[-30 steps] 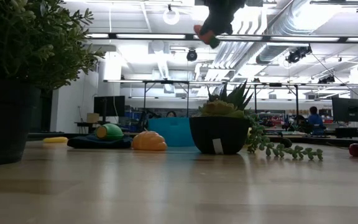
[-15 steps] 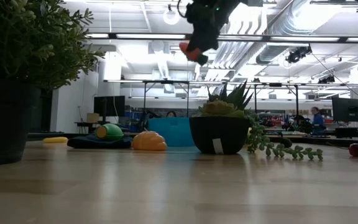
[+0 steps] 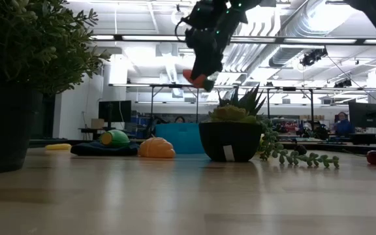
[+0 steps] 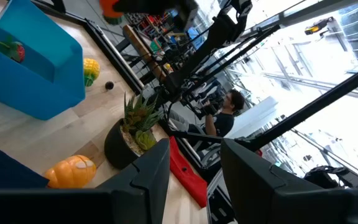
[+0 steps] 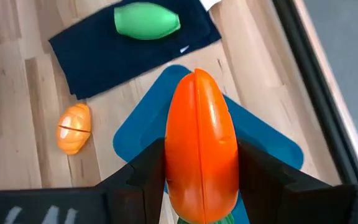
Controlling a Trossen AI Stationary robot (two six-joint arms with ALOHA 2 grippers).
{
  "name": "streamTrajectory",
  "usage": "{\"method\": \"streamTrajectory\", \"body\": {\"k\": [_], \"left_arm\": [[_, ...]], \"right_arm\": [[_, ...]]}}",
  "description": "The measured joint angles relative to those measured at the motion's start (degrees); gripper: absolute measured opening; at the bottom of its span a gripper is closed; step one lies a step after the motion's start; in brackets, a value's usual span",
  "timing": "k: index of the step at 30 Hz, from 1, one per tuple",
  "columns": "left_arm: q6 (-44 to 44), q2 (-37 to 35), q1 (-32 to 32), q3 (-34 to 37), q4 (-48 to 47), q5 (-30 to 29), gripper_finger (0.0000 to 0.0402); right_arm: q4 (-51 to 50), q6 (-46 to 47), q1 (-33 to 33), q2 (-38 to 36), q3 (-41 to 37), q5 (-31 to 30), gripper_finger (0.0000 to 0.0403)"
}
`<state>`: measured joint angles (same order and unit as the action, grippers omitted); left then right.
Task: Pick and placing Produce into tupperware
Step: Put the orange carrot into the blue bin
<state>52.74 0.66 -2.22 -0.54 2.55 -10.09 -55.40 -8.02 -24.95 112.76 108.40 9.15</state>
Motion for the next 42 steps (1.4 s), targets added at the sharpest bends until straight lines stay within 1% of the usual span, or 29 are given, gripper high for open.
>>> {"method": "streamTrajectory", "body": {"k": [10,29,42], "left_arm": [[-1.5,0.0,0.0,0.0,0.0,0.0,0.0131],[-1.5,0.0,0.0,0.0,0.0,0.0,0.0131],[-2.0,0.0,0.0,0.0,0.0,0.0,0.0131]], "right_arm": [[0.0,0.0,0.0,5.6,0.0,0.0,0.0147],[0.4,0.5,0.0,13.5,0.0,-0.1,0.0147],[3.6,2.6,0.2,15.5,-0.5,-0.2,0.0147]]}}
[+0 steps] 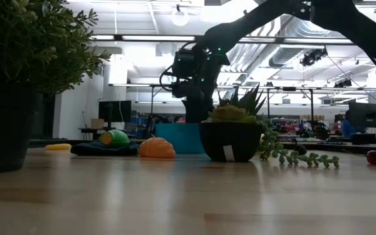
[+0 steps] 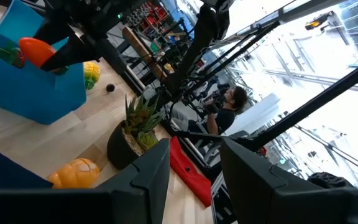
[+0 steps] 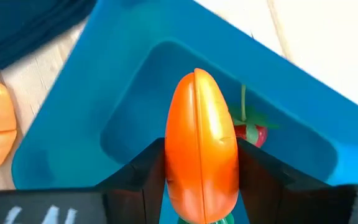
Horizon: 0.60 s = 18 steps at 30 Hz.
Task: Pick and placing Produce into tupperware
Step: Put the orange carrot into the blue bin
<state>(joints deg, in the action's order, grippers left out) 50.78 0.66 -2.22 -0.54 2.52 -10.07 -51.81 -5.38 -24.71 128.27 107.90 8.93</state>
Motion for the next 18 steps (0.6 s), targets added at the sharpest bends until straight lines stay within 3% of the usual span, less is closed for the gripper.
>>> {"method": "streamTrajectory", "body": {"k": [11,18], "left_arm": [[0.0,0.0,0.0,0.0,0.0,0.0,0.0131],[0.0,0.0,0.0,0.0,0.0,0.0,0.0131]], "right_arm": [[-0.1,1.9,0.0,0.0,0.0,0.6,0.0149],[-0.2,1.7,0.0,0.0,0.0,1.0,0.0191]]}}
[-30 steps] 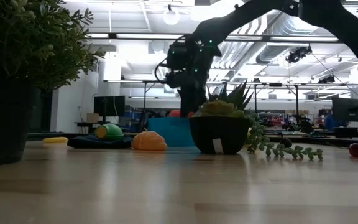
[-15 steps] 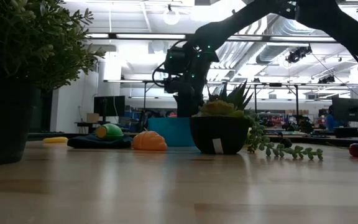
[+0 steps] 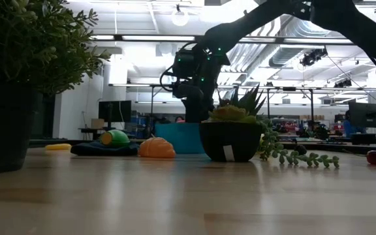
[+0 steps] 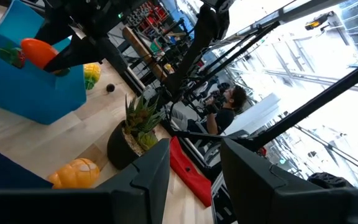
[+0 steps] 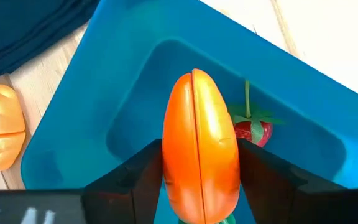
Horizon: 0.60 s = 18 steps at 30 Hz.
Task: Pick and placing Produce into tupperware
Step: Put the orange carrot into the blue bin, then put the yellow pineapple into the blue bin
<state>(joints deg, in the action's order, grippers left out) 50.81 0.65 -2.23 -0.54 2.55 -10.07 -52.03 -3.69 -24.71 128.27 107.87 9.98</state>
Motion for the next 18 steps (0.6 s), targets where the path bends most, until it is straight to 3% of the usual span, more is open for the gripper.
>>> {"method": "streamTrajectory", "body": {"k": [18], "left_arm": [[0.0,0.0,0.0,0.0,0.0,0.0,0.0131]], "right_arm": [[0.0,0.2,0.0,0.0,0.0,0.0,0.0199]]}}
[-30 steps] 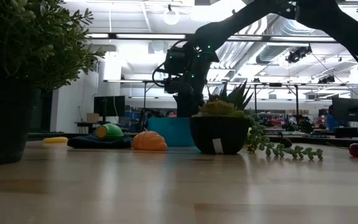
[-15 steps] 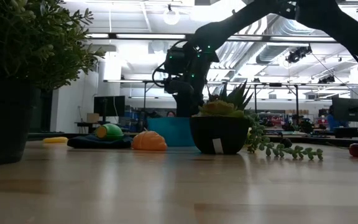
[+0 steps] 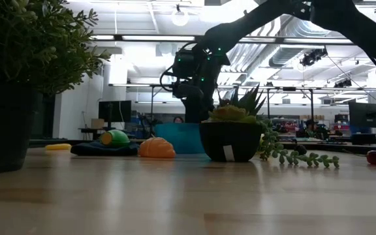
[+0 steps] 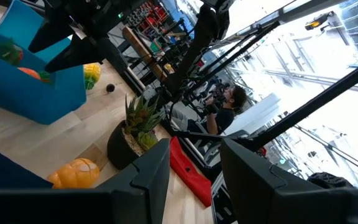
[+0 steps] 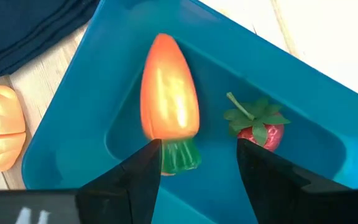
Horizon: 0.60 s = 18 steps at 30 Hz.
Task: Pick and placing Produce into tupperware
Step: Put the yellow pineapple into the blue bin
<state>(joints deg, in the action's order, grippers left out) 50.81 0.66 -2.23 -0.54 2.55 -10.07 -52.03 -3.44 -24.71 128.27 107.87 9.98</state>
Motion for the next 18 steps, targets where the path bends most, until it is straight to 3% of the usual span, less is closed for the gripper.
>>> {"method": "streamTrajectory", "body": {"k": [18], "left_arm": [[0.0,0.0,0.0,0.0,0.0,0.0,0.0131]], "right_arm": [[-3.1,3.9,-0.7,-7.4,0.0,0.0,0.0200]]}}
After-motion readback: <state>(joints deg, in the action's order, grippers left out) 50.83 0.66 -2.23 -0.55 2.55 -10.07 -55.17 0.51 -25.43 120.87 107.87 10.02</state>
